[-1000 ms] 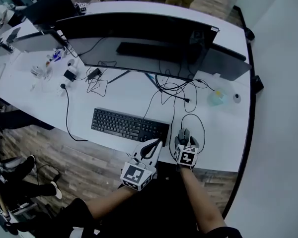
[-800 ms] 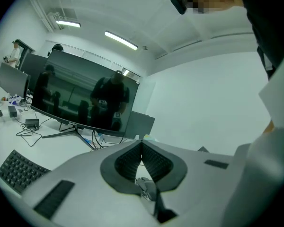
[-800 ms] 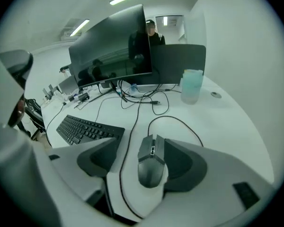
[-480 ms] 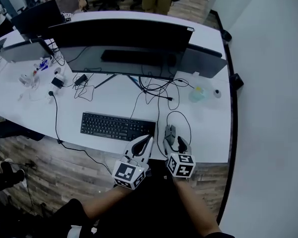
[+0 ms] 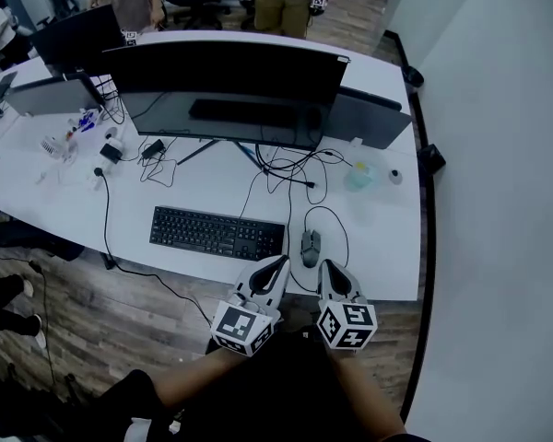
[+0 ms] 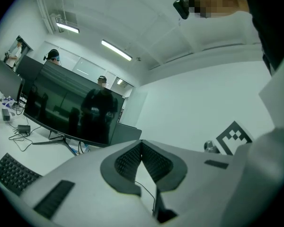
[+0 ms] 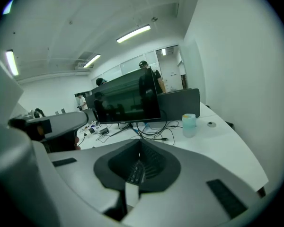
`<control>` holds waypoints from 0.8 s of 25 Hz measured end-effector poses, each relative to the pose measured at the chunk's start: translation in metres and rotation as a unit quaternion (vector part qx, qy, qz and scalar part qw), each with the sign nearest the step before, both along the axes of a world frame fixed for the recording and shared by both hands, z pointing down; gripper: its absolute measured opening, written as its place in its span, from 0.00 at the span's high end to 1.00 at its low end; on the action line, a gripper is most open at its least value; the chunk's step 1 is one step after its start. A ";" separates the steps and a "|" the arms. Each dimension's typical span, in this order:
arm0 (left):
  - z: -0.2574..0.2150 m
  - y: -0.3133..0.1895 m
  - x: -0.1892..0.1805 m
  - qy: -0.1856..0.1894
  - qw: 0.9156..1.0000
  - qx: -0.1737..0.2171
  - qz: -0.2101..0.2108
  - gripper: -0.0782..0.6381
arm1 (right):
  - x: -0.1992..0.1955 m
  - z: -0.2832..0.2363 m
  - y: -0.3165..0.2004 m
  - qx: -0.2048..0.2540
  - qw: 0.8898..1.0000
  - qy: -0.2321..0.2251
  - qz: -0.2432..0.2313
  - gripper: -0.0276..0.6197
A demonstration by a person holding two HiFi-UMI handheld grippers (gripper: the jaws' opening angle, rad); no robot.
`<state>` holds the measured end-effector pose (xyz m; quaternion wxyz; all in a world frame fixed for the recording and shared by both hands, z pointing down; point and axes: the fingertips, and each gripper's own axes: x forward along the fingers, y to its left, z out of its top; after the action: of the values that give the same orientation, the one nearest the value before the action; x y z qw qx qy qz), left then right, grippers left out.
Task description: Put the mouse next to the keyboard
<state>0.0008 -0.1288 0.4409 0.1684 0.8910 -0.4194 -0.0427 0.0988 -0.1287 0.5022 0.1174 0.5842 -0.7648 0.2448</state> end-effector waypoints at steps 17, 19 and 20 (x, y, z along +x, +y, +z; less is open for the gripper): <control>-0.057 0.163 0.052 -0.045 0.997 0.055 -0.034 0.89 | 0.013 -0.114 0.164 0.180 0.982 0.006 -0.048 0.93; -0.055 0.189 0.054 -0.053 0.996 0.052 -0.040 0.89 | 0.015 -0.114 0.190 0.182 0.982 0.007 -0.050 0.93; -0.054 0.202 0.054 -0.053 0.996 0.052 -0.043 0.89 | 0.015 -0.113 0.203 0.182 0.982 0.005 -0.051 0.93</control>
<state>0.0546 0.0730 0.3868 0.0972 0.8810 -0.4625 -0.0244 0.1140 0.0740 0.3897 0.0250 0.5573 -0.8248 0.0926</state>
